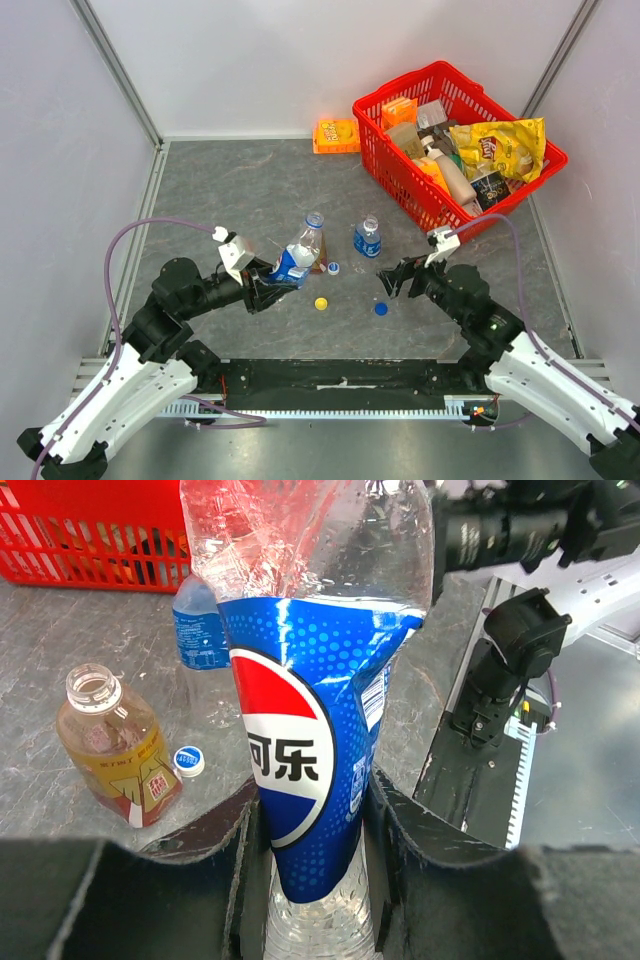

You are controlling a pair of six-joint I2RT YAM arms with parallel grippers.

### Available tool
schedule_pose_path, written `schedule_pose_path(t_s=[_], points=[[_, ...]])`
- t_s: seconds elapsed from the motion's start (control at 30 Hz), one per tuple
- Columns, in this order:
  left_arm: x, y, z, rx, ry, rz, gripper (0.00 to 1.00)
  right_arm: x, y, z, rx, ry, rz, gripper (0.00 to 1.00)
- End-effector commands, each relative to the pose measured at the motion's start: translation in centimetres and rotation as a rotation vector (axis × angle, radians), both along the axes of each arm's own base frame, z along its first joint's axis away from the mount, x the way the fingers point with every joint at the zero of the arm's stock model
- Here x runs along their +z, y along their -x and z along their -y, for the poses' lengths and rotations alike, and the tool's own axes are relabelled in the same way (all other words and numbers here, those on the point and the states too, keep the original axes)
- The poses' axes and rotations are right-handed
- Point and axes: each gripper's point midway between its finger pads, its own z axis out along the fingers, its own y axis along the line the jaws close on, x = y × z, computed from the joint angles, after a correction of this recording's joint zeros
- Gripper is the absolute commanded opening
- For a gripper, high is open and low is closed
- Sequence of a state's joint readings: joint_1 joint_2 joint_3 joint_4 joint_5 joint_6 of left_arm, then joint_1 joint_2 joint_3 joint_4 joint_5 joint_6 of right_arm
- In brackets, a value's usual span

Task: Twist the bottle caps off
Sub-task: Place the bottle cap at the center of the board, then place the plastic bottle at the center of the board.

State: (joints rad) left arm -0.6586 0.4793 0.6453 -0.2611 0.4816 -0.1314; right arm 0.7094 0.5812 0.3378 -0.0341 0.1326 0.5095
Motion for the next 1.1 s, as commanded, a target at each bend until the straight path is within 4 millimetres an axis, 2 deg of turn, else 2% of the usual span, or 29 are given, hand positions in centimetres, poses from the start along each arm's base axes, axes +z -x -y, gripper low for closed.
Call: schedule_pose_path(t_s=[0.0, 0.13, 0.27, 0.4, 0.53, 0.77, 1.07], points=[[1.0, 0.1, 0.0, -0.016, -0.001, 0.056, 0.02, 6.7, 0.8, -1.0, 0.098, -0.045, 0.112, 0.98], [1.1, 0.3, 0.0, -0.027, 0.001, 0.061, 0.02, 12.9, 1.6, -2.0, 0.184, -0.079, 0.203, 0.98], [1.2, 1.8, 0.7, -0.124, 0.019, 0.069, 0.02, 19.0, 2.6, -3.7, 0.297, -0.156, 0.304, 0.98], [1.4, 2.7, 1.2, -0.188, 0.037, 0.074, 0.02, 23.6, 3.4, -5.8, 0.403, -0.246, 0.338, 0.98], [1.4, 3.0, 1.3, -0.208, 0.038, 0.076, 0.02, 27.1, 4.3, -8.1, 0.523, -0.405, 0.384, 0.98], [1.4, 3.2, 1.4, -0.222, 0.037, 0.081, 0.02, 29.6, 5.1, -10.3, 0.642, -0.581, 0.377, 0.93], [1.4, 3.2, 1.5, -0.23, 0.033, 0.08, 0.02, 29.1, 6.7, -13.3, 0.767, -0.585, 0.352, 0.84]])
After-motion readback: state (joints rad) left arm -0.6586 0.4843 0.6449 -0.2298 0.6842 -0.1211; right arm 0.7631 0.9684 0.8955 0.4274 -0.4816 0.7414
